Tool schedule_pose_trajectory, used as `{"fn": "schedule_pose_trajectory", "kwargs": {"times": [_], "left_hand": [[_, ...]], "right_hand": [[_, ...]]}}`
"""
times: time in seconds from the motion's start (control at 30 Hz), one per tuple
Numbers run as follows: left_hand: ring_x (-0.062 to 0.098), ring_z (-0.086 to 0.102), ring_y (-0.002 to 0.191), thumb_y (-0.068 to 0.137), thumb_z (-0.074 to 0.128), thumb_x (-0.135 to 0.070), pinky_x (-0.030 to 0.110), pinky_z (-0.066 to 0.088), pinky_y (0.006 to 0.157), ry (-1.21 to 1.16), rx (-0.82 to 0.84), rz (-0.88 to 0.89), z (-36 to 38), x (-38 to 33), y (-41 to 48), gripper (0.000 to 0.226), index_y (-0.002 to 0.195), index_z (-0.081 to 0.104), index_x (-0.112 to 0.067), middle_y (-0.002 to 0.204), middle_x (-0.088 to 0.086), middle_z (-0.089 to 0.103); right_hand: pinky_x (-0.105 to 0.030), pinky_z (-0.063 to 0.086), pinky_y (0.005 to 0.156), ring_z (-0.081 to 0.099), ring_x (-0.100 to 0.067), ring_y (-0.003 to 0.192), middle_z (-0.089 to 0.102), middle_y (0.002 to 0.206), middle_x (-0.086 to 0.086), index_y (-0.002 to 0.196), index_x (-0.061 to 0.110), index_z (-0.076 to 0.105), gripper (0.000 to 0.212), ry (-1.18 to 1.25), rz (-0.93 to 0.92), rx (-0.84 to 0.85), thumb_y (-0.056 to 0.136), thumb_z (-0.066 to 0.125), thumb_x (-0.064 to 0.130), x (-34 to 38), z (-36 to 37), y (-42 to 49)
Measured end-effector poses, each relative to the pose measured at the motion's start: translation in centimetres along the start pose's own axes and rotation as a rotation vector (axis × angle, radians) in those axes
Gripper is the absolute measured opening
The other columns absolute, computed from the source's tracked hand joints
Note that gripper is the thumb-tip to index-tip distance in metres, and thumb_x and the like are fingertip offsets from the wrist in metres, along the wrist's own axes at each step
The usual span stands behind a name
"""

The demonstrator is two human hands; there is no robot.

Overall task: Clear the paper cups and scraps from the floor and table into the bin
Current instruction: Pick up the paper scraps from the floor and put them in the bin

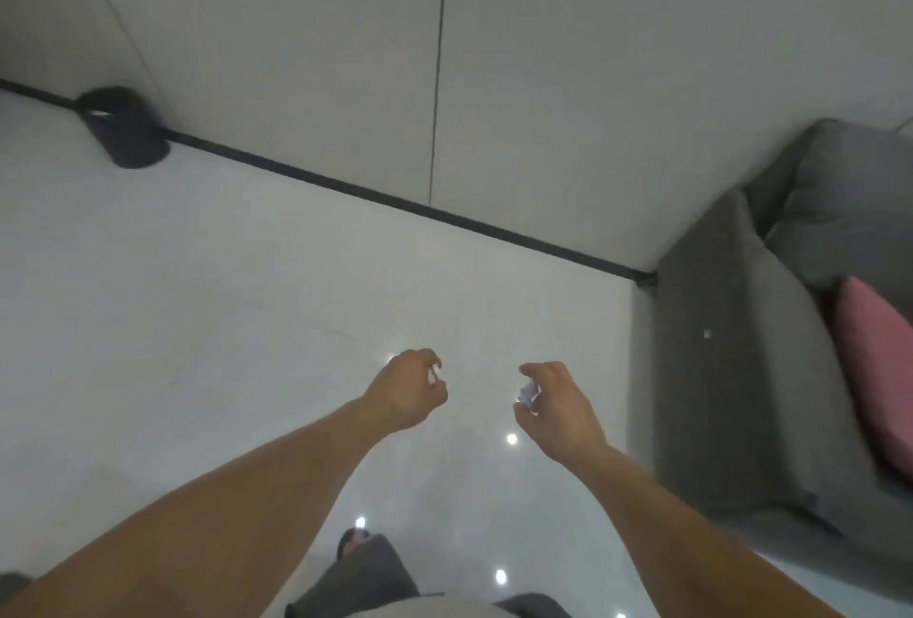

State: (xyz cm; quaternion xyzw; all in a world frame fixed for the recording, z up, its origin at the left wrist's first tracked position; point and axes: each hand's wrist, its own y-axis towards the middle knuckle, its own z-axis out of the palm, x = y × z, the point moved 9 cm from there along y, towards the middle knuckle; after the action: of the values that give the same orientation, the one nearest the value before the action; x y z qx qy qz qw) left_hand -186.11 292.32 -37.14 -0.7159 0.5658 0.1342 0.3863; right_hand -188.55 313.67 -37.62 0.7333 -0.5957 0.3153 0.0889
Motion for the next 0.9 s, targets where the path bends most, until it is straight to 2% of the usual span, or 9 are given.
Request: {"fn": "schedule_pose_trajectory", "kwargs": {"times": [0.1,0.17,0.47,0.67,0.8,0.9], "left_hand": [[0.022,0.057,0.102,0.087,0.057,-0.027,0.025,0.044,0.081,0.019,-0.065,-0.069,-6.4,5.5,0.4,0.035,0.120,0.057,-0.017,0.116,0.006,0.058],[0.023,0.057,0.104,0.087,0.057,-0.027,0.026,0.045,0.083,0.004,-0.109,-0.114,-10.2,8.6,1.0,0.035,0.120,0.057,-0.018,0.117,0.006,0.057],[0.019,0.057,0.101,0.088,0.058,-0.028,0.018,0.039,0.076,-0.080,-0.252,-0.278,-23.6,19.0,6.6,0.038,0.124,0.055,-0.016,0.119,0.006,0.057],[0.021,0.060,0.095,0.087,0.058,-0.026,0.021,0.043,0.072,-0.118,-0.394,-0.402,-34.1,23.5,11.0,0.036,0.121,0.057,-0.017,0.114,0.005,0.058],[0.016,0.055,0.086,0.087,0.058,-0.027,0.020,0.041,0.070,-0.163,-0.486,-0.447,-39.4,26.7,13.5,0.036,0.121,0.058,-0.017,0.112,0.004,0.058],[0.015,0.053,0.085,0.086,0.058,-0.028,0.020,0.041,0.068,-0.205,-0.500,-0.492,-42.3,30.3,14.7,0.037,0.122,0.057,-0.018,0.112,0.003,0.057]], "right_hand": [[-0.017,0.044,0.078,0.057,-0.005,0.079,0.048,0.112,0.010,0.128,0.020,0.054,0.043,-0.042,-0.134,0.092,0.086,0.065,0.020,7.9,3.7,4.4],[-0.017,0.044,0.079,0.057,-0.007,0.080,0.048,0.115,0.008,0.130,0.020,0.053,0.044,-0.079,-0.221,0.147,0.087,0.064,0.021,12.8,5.9,7.2],[-0.021,0.049,0.088,0.060,-0.011,0.095,0.045,0.126,0.006,0.135,0.023,0.049,0.045,-0.199,-0.483,0.327,0.092,0.060,0.023,28.8,13.0,21.2],[-0.022,0.049,0.087,0.062,-0.014,0.094,0.047,0.126,0.004,0.134,0.021,0.050,0.043,-0.221,-0.653,0.385,0.091,0.056,0.020,39.4,15.3,31.3],[-0.022,0.048,0.085,0.062,-0.015,0.092,0.046,0.125,0.005,0.134,0.021,0.050,0.043,-0.264,-0.737,0.423,0.091,0.055,0.018,45.8,16.9,36.9],[-0.018,0.045,0.081,0.061,-0.013,0.092,0.047,0.125,0.006,0.134,0.021,0.051,0.043,-0.306,-0.781,0.461,0.091,0.054,0.017,50.4,19.1,40.1]]}}
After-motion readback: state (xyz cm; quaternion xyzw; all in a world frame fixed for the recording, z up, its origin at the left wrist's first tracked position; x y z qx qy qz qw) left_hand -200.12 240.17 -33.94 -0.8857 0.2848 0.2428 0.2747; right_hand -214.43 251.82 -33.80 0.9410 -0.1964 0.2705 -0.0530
